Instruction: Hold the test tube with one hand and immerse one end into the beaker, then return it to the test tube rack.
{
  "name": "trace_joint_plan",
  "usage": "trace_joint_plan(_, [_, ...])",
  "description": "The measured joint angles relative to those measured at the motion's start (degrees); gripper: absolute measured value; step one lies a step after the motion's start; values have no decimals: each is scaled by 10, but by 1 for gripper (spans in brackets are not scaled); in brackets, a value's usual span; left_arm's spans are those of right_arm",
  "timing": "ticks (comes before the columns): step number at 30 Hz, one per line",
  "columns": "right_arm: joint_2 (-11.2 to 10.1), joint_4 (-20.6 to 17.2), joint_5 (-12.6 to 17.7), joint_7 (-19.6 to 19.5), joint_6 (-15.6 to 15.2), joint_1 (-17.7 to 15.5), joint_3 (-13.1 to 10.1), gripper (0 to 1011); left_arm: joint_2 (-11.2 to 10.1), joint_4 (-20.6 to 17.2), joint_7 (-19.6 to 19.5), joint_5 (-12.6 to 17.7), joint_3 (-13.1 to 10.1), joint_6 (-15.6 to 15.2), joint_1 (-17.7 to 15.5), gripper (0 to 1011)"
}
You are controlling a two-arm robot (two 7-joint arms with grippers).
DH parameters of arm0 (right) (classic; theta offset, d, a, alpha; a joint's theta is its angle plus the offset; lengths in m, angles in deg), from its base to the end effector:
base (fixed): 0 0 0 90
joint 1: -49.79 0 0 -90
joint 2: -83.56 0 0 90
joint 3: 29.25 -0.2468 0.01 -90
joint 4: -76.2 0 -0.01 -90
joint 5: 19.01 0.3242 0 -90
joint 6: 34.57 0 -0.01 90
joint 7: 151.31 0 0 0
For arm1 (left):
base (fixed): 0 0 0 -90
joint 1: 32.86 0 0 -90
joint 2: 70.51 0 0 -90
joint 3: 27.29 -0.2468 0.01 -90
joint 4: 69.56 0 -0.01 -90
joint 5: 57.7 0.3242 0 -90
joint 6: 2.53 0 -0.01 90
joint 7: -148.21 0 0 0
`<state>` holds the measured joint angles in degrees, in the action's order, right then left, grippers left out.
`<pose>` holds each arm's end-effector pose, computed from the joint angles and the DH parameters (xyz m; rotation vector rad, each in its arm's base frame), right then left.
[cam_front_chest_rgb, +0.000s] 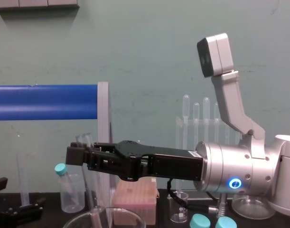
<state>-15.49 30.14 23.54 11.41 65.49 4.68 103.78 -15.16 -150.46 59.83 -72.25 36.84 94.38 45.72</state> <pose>0.4835 0.0876 -0.2310 0.1268 0.0394 0.0666 0.3655 0.0540 -0.2705 0.3046 -0.2849 1.2478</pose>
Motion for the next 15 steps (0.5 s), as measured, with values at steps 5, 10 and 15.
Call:
trace_joint_plan(5, [0, 0, 0, 0, 0, 0, 0, 227, 0, 0, 0, 0, 0, 0, 0, 1000])
trace_joint_plan(10, [0, 0, 0, 0, 0, 0, 0, 228, 0, 0, 0, 0, 0, 0, 0, 1000])
trace_joint_plan(15, [0, 0, 0, 0, 0, 0, 0, 227, 0, 0, 0, 0, 0, 0, 0, 1000])
